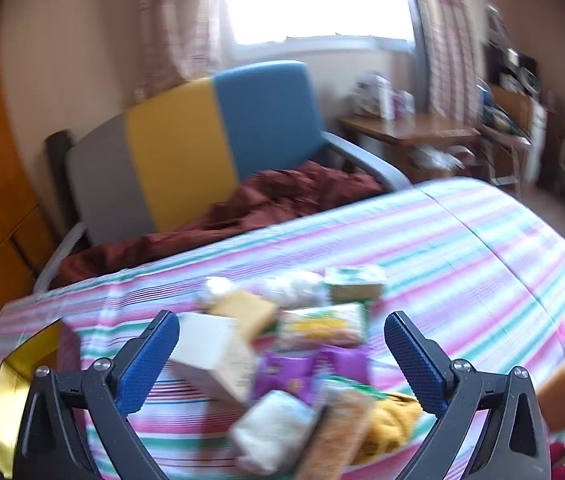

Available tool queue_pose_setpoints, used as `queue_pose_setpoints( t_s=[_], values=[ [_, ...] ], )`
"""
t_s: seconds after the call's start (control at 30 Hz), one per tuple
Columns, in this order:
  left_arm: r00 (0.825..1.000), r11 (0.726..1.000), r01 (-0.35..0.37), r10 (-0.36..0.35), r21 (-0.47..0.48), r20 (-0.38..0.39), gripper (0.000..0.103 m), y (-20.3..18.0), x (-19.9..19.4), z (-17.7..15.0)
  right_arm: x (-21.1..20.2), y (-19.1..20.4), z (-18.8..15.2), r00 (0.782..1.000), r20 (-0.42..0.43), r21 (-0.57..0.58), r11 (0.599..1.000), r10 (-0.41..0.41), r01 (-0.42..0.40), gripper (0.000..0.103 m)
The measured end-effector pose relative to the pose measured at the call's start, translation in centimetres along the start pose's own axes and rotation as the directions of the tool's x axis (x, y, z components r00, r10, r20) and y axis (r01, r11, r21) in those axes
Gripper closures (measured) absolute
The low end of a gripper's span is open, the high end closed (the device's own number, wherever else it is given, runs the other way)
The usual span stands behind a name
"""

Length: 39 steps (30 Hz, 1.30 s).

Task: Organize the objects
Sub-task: 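Reach the left gripper to the white box and grasp it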

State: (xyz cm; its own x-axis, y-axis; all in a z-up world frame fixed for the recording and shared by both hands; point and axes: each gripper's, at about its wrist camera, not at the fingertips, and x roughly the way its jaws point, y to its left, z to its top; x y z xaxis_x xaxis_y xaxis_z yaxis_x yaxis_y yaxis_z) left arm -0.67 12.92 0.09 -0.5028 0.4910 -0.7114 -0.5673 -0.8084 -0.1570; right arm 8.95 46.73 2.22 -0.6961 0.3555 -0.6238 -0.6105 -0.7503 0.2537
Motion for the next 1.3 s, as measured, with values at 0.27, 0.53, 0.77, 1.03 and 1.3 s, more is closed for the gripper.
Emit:
queue_pose_setpoints(
  t_s=[0.27,0.53,0.77,1.03,1.3],
  values=[
    [0.995,0.984,0.103,-0.101,0.148,-0.023,0.0,-6.5,3.7,2.9,0.4,-3.5,0.0,0.996,-0.046,0.243,0.968,0.078,-0.064,0.0],
    [0.99,0.96,0.143,-0.137,0.239,-0.045,0.008,-12.8,8.3,6.6,0.0,-4.1,0.2,0.989,-0.015,0.28,0.951,0.145,-0.135,0.0],
    [0.984,0.967,0.148,-0.124,0.206,-0.129,0.021,-16.8,14.7,8.9,0.3,-4.4,0.1,0.985,-0.023,0.296,0.942,0.17,-0.156,0.0],
    [0.982,0.962,0.149,-0.116,0.228,-0.151,0.023,-19.8,18.9,9.9,0.8,-5.1,0.1,0.981,-0.032,0.33,0.928,0.193,-0.172,0.0],
    [0.988,0.961,0.101,-0.065,0.259,-0.142,0.053,-20.5,22.6,10.6,1.6,-4.5,0.0,0.979,-0.063,0.299,0.94,0.192,-0.165,0.0]
  ],
)
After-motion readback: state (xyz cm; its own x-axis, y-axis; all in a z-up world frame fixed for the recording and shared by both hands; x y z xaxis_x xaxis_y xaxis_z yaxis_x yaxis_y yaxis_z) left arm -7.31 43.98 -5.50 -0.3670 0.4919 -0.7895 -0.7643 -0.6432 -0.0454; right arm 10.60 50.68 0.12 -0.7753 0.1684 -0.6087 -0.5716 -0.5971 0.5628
